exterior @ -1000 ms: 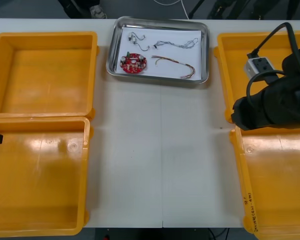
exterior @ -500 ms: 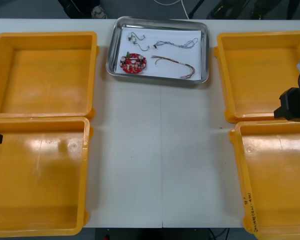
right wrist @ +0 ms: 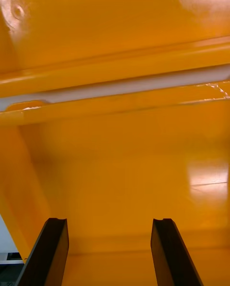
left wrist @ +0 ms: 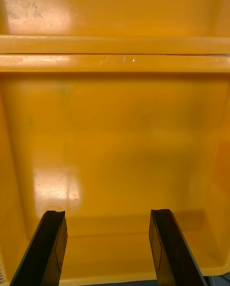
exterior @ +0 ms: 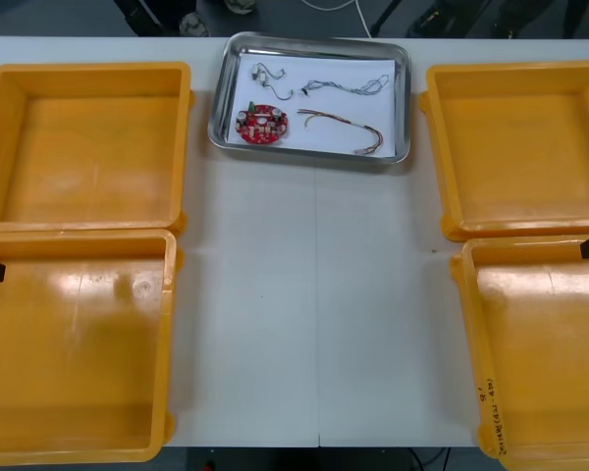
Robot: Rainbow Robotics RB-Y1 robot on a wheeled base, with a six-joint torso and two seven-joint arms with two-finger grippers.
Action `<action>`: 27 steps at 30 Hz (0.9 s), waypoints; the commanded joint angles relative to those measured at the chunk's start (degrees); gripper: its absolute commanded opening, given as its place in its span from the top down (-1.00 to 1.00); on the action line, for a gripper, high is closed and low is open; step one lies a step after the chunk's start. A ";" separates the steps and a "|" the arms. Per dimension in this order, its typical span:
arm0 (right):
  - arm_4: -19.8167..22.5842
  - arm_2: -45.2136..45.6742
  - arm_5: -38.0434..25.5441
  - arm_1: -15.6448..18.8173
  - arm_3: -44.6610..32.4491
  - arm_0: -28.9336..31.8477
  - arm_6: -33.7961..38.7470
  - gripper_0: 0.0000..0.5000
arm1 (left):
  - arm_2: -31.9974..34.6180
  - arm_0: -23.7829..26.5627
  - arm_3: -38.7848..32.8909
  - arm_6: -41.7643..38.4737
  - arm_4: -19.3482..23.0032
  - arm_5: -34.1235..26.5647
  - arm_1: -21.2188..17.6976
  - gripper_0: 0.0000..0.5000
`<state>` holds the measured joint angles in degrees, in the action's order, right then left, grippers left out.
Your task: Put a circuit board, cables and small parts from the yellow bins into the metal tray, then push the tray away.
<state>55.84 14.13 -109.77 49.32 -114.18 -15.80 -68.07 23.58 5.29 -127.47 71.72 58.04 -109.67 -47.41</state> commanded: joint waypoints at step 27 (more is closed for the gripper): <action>1.47 2.57 12.30 6.93 -0.17 5.26 -1.46 -1.00 | 1.38 -0.81 -1.55 4.56 0.41 -0.33 -2.60 -1.00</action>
<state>56.93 15.06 -97.68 53.33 -114.12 -11.39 -68.11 23.58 5.29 -127.48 71.72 58.04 -109.67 -47.41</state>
